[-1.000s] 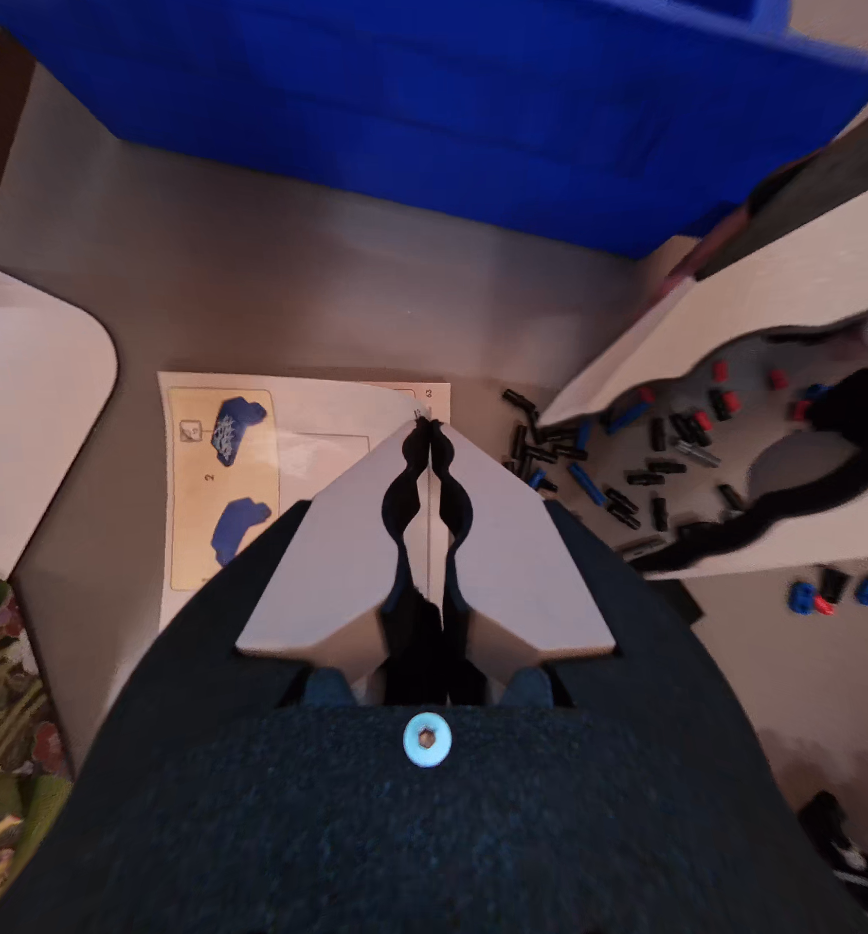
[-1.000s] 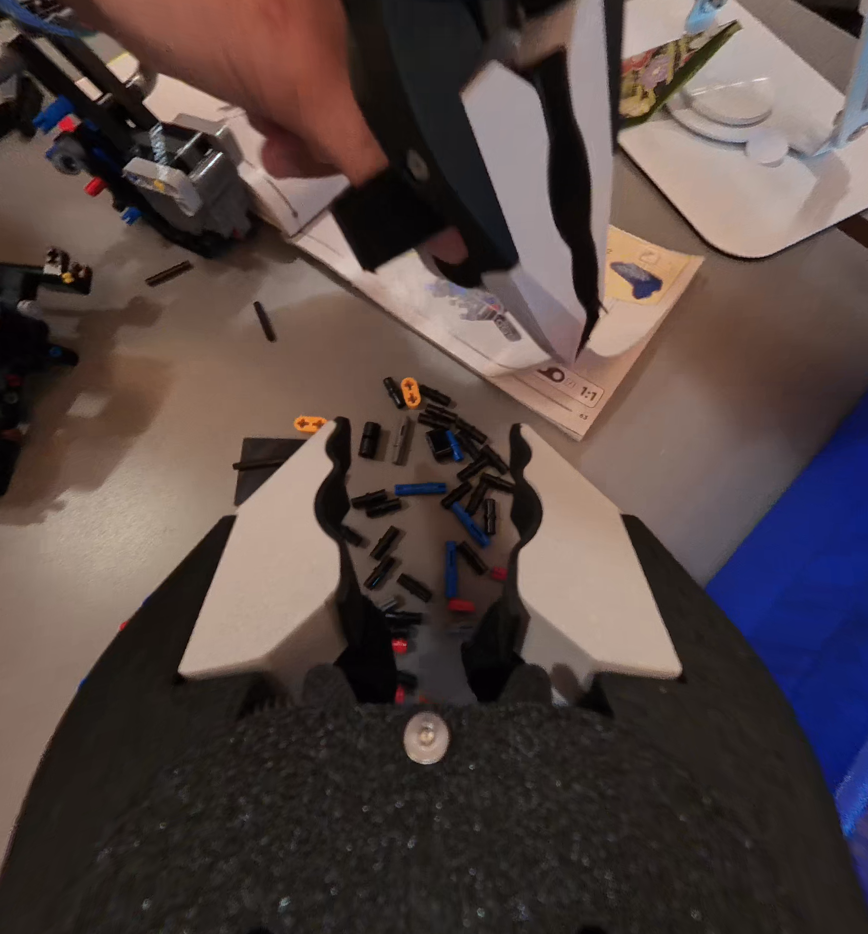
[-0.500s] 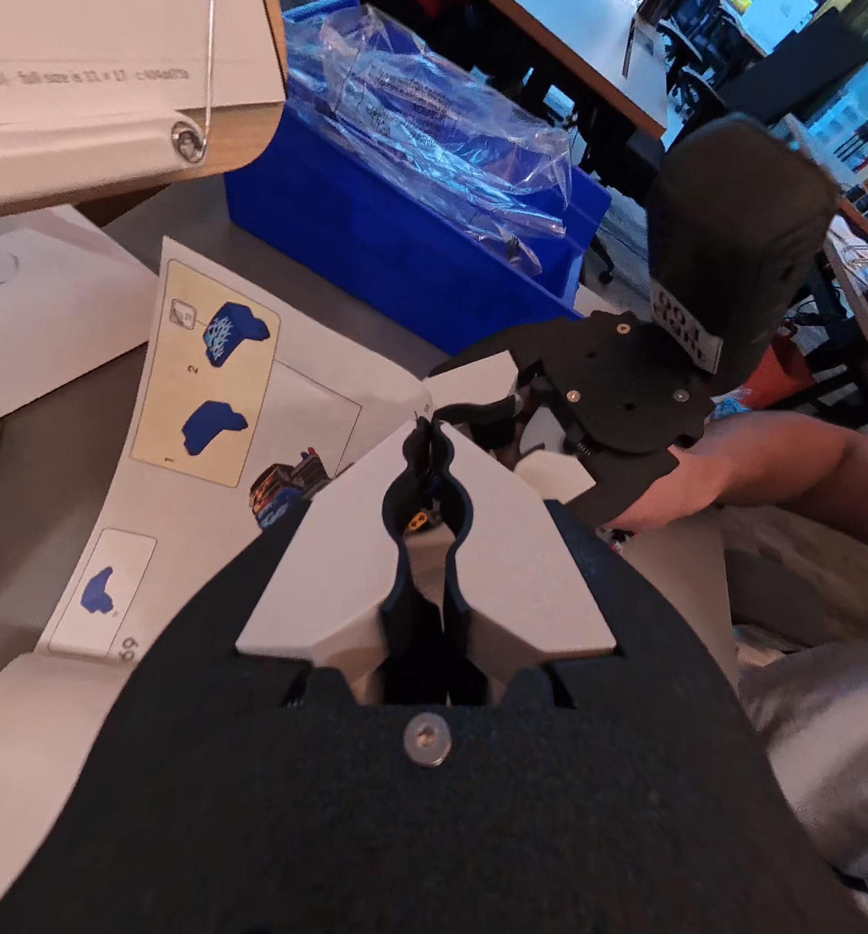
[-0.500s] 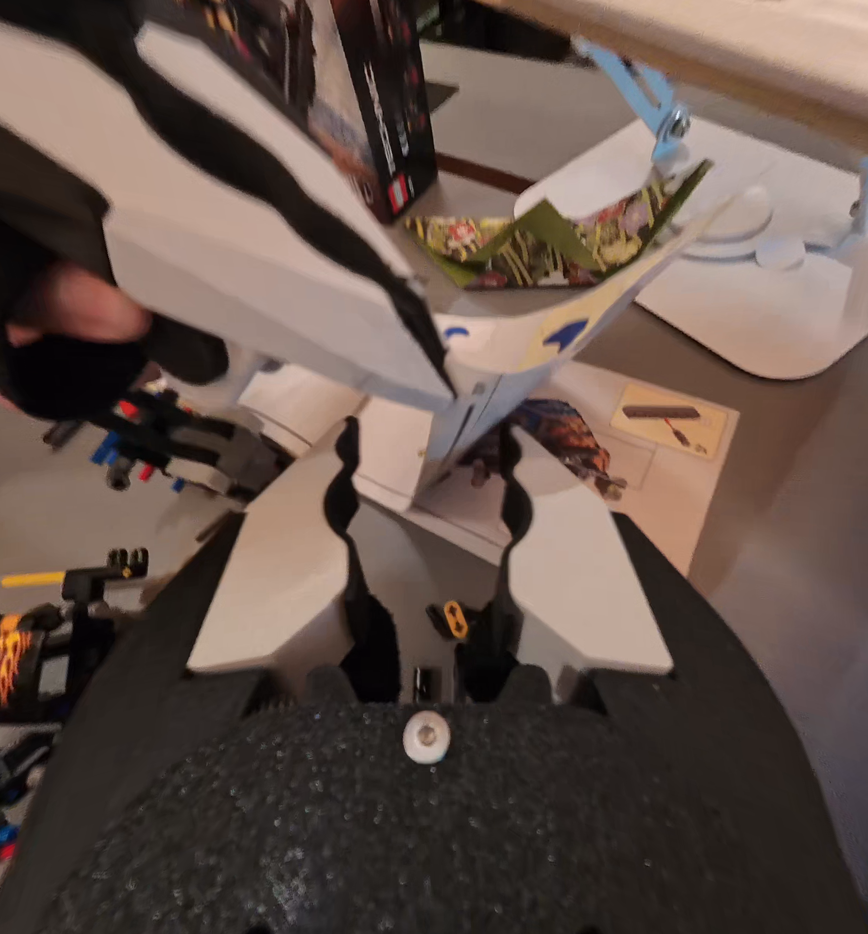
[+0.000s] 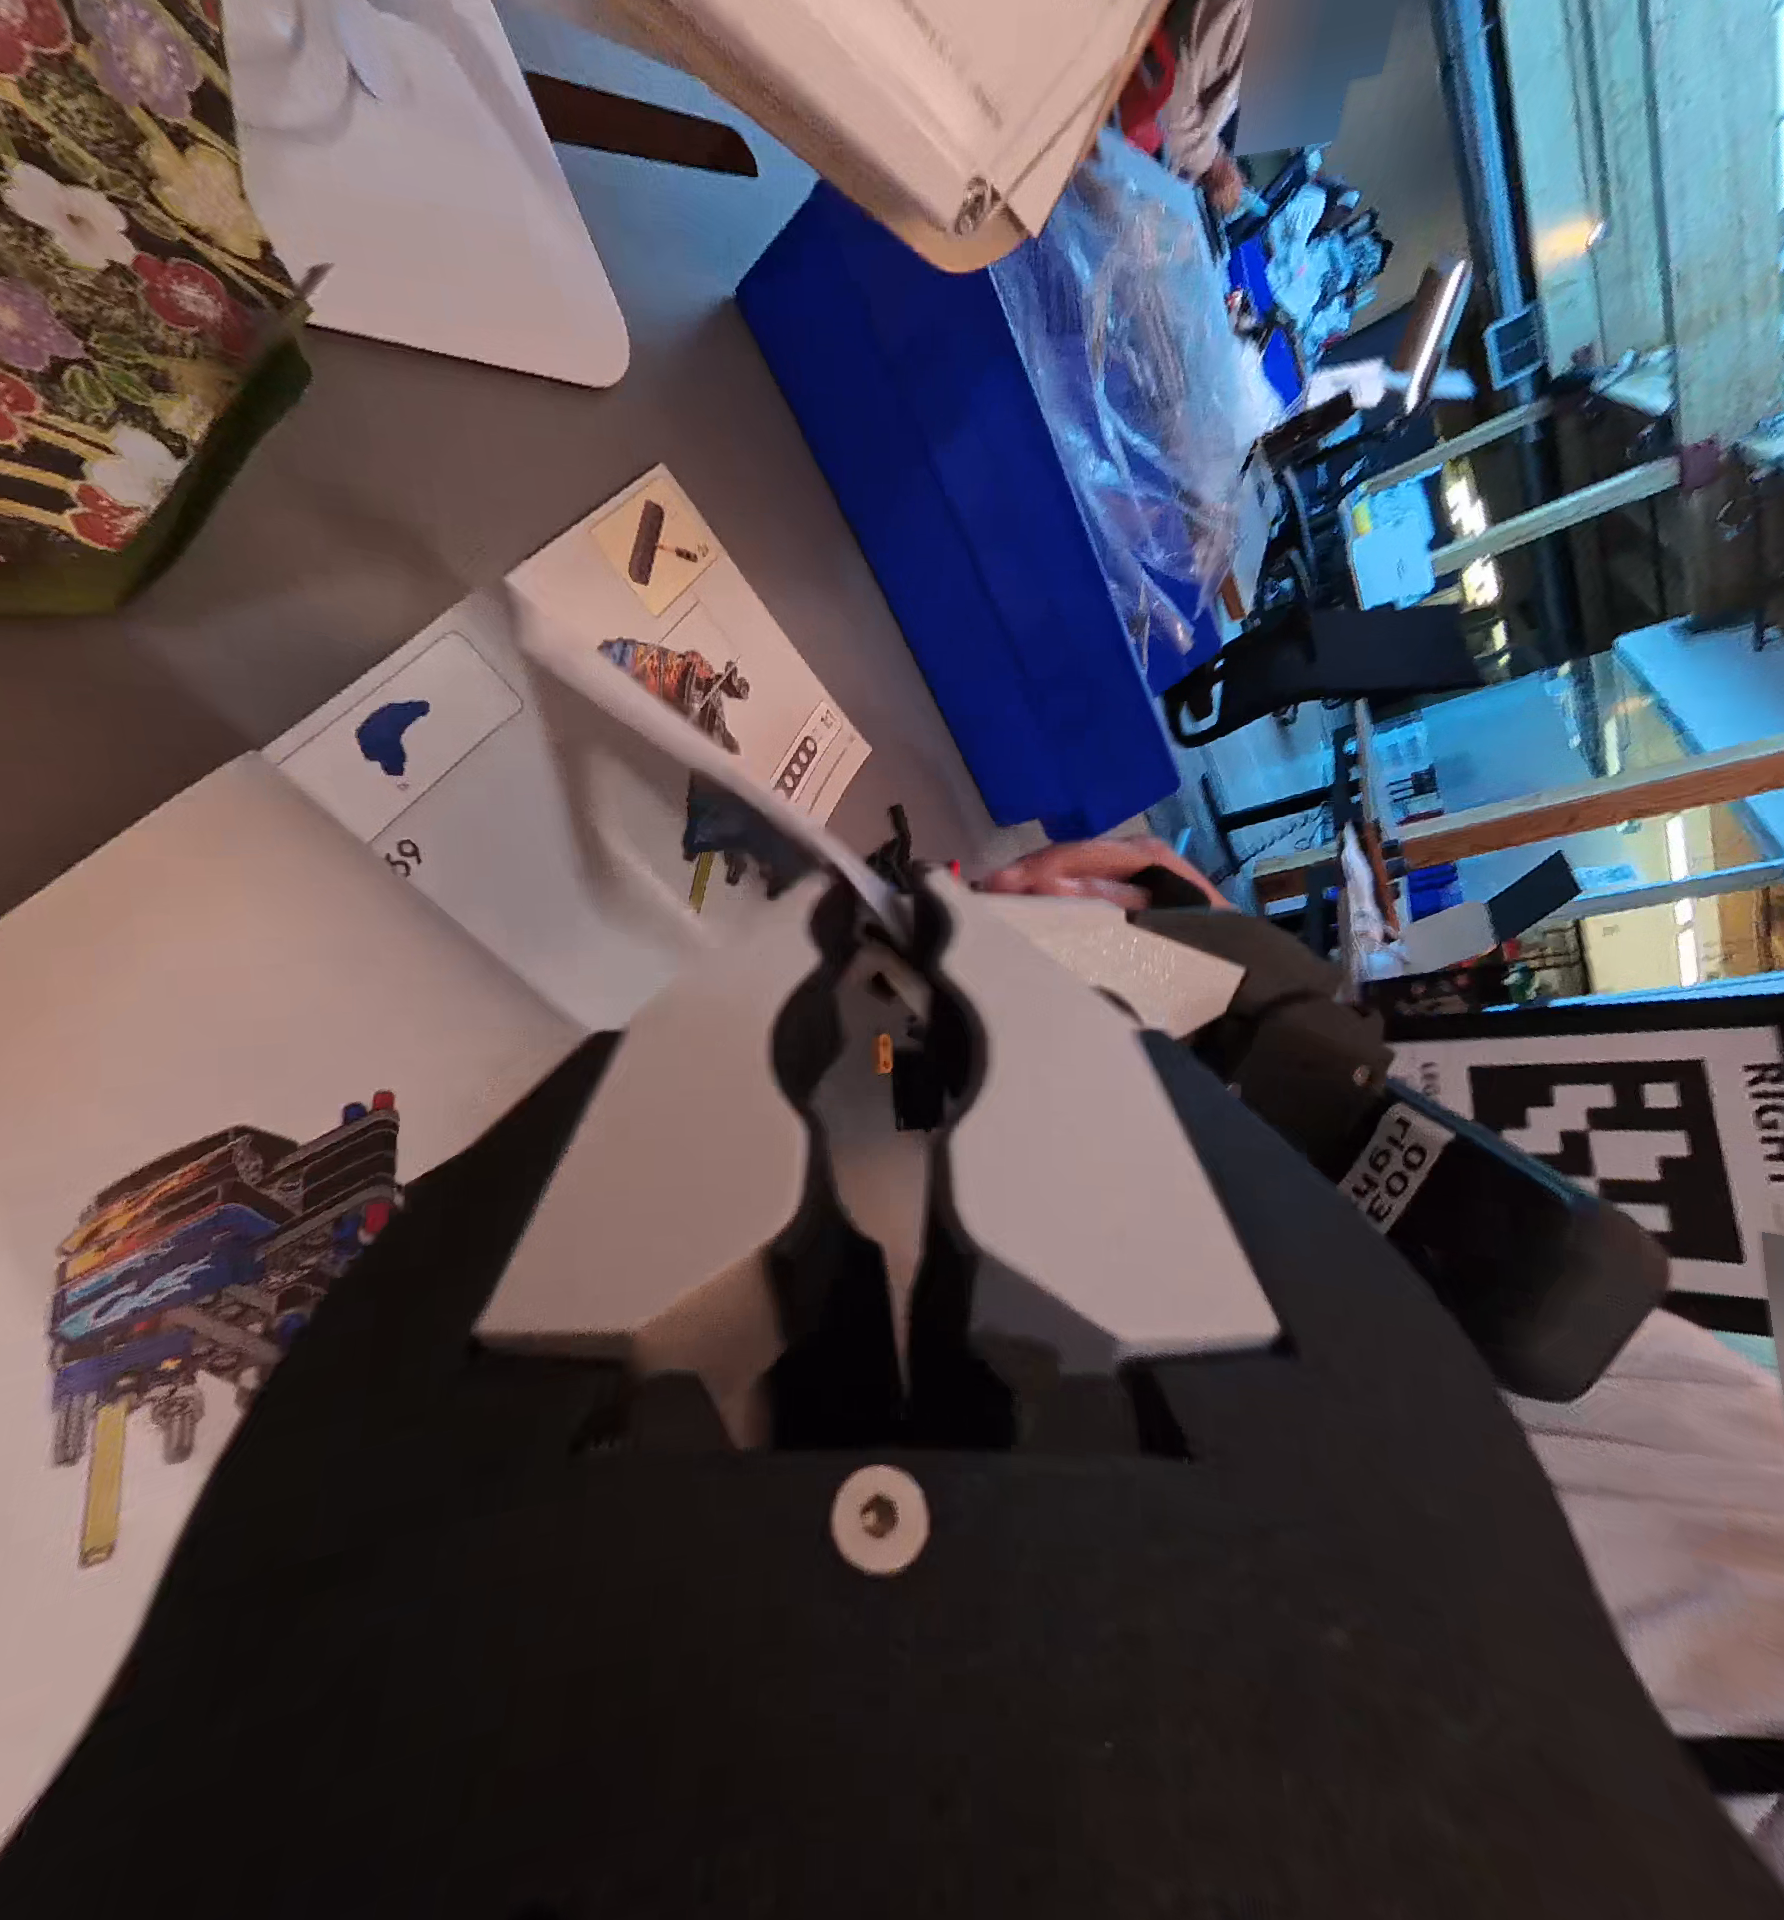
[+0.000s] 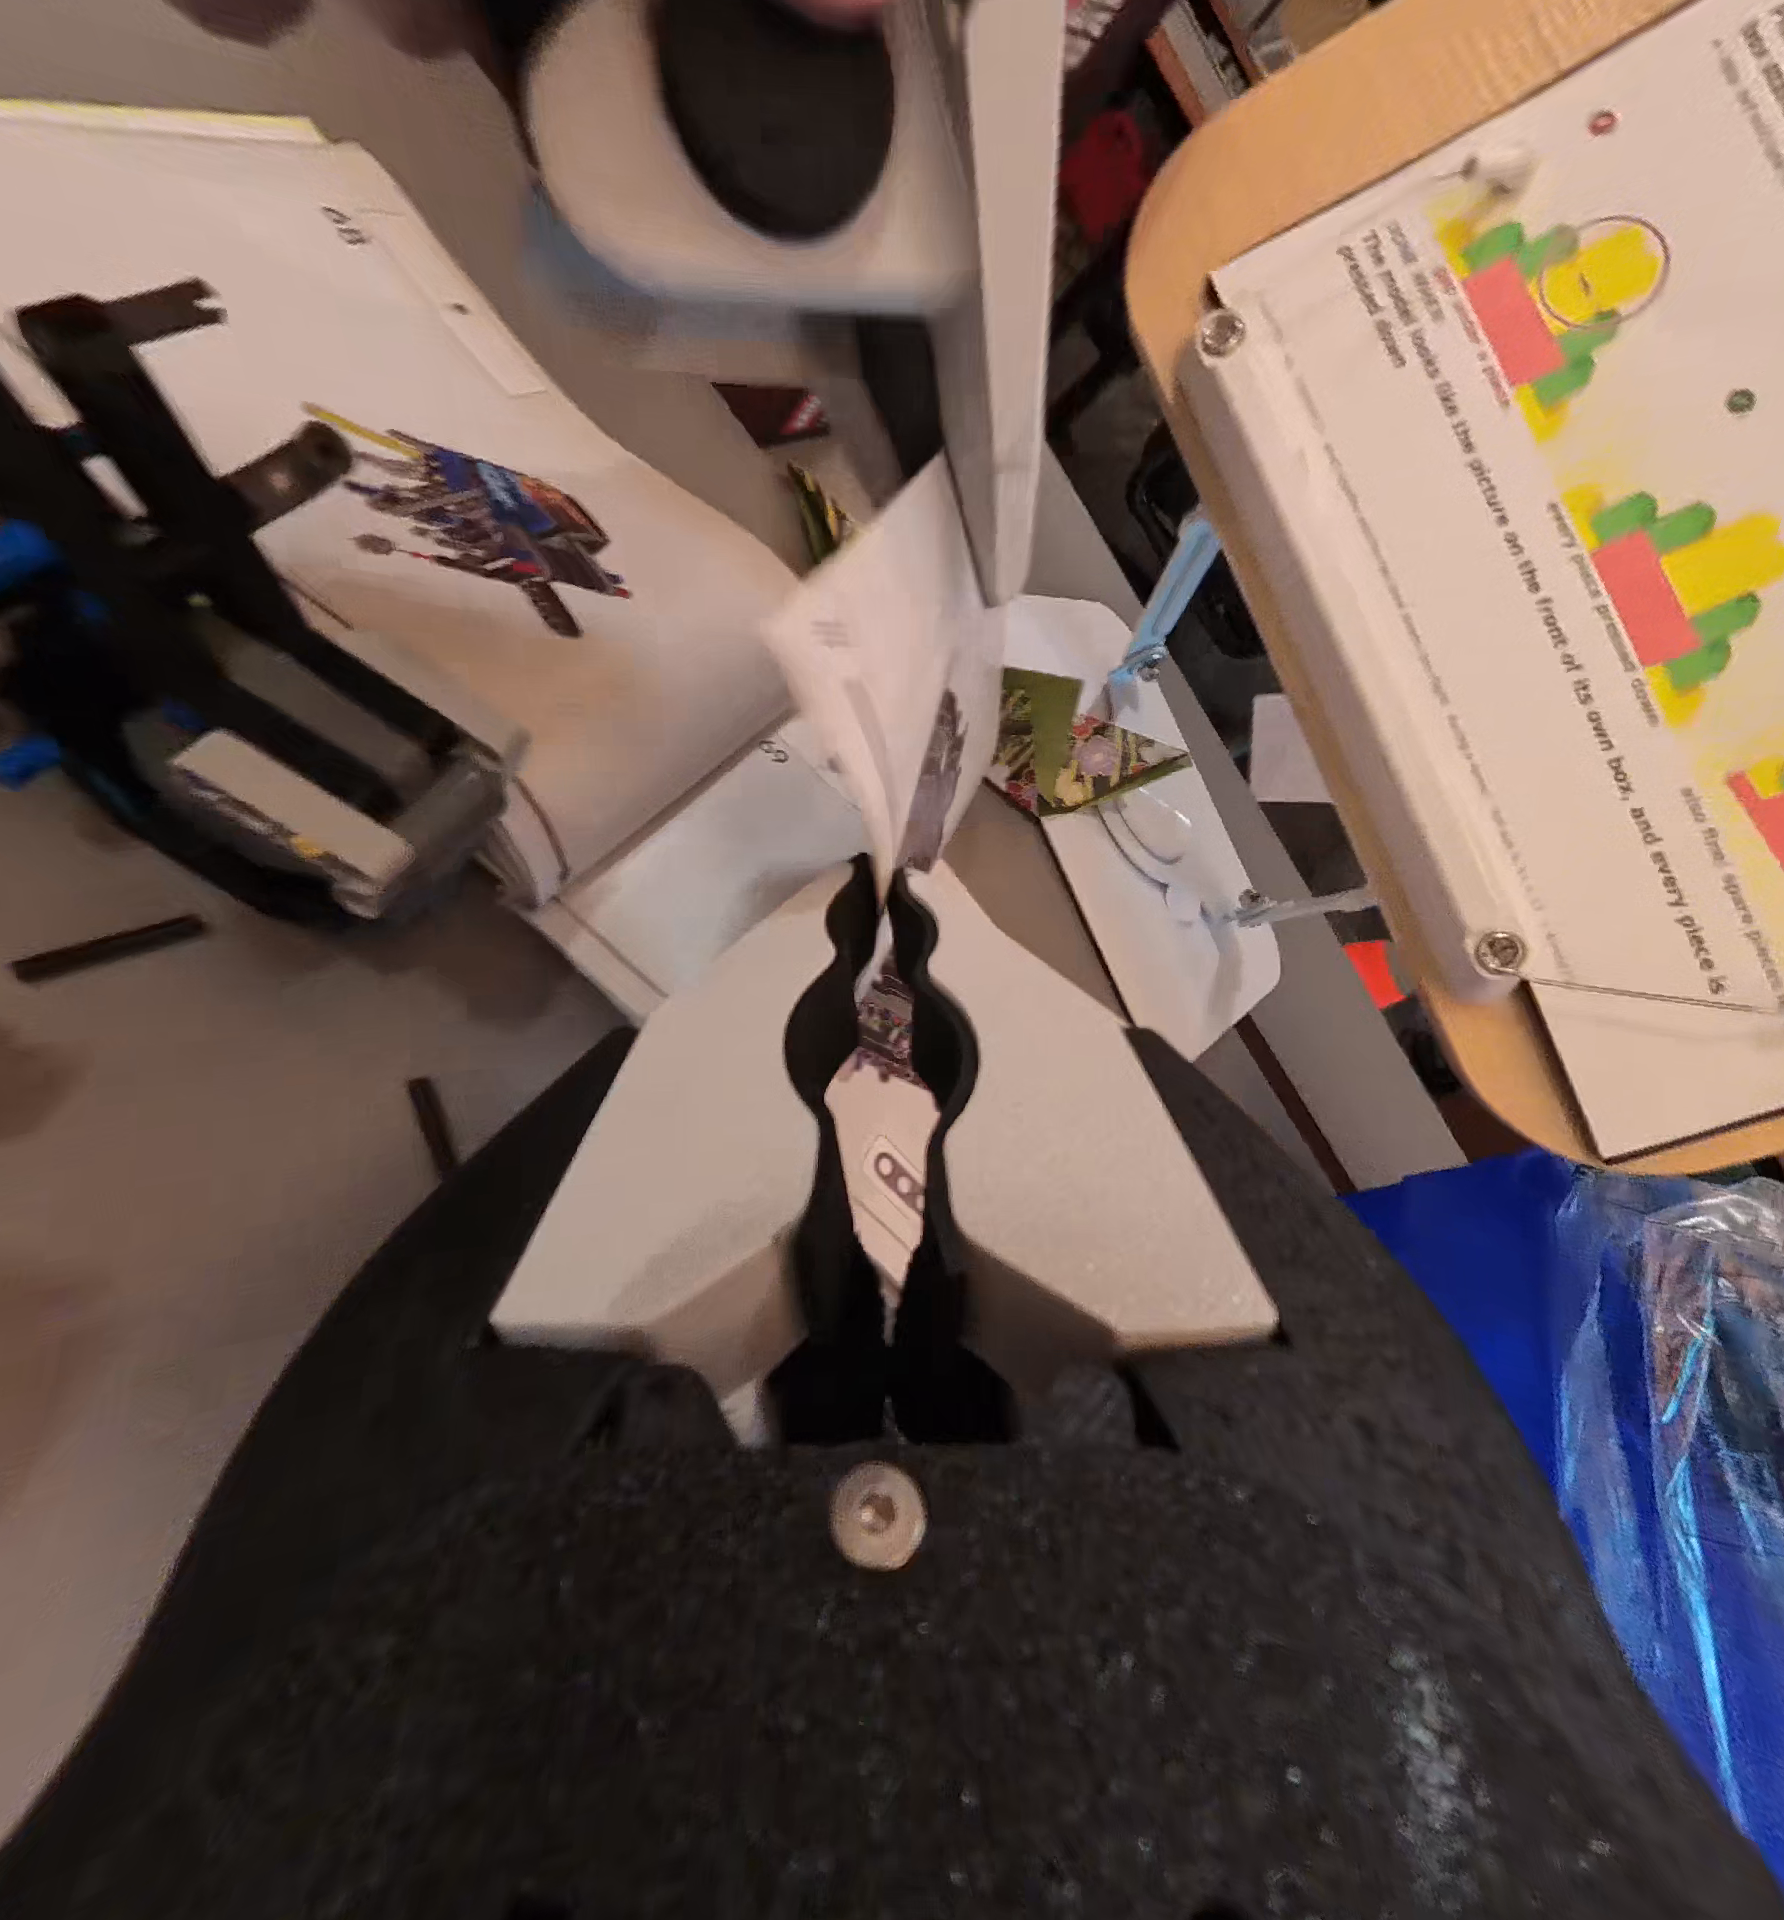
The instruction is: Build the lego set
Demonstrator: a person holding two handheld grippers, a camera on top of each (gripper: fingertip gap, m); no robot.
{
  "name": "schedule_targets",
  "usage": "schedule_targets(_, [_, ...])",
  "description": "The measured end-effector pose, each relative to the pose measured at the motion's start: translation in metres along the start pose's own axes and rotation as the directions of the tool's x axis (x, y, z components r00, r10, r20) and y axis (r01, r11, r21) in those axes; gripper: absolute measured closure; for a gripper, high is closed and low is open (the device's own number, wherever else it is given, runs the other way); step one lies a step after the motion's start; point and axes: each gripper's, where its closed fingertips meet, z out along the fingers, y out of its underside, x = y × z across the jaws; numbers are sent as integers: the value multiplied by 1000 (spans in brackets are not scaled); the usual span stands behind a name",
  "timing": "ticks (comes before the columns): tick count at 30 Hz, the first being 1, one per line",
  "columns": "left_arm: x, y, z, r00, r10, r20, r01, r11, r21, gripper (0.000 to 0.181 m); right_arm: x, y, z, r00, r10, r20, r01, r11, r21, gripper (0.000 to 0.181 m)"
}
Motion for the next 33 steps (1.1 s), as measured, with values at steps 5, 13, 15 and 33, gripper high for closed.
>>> schedule_targets(5, [-6, -6, -2, 999, 22, -32, -21, 999, 36, 181, -32, -1, -23, 877, 258, 405, -266, 963, -37, 100])
schedule_targets(13, [20, -4, 15, 974, 52, -221, -46, 998, 31, 181, 10, -30, -3, 150, 662, 735, -789, 528, -315, 82])
schedule_targets(15, [23, 0, 19, 966, 45, -255, -39, 999, 27, 181, 5, -31, 2, 92, 666, 740, -800, 492, -343, 103])
schedule_targets(33, [12, -8, -10, 970, 23, -242, -11, 999, 53, 181, 31, -18, 5, 116, 665, 738, -841, 461, -283, 165])
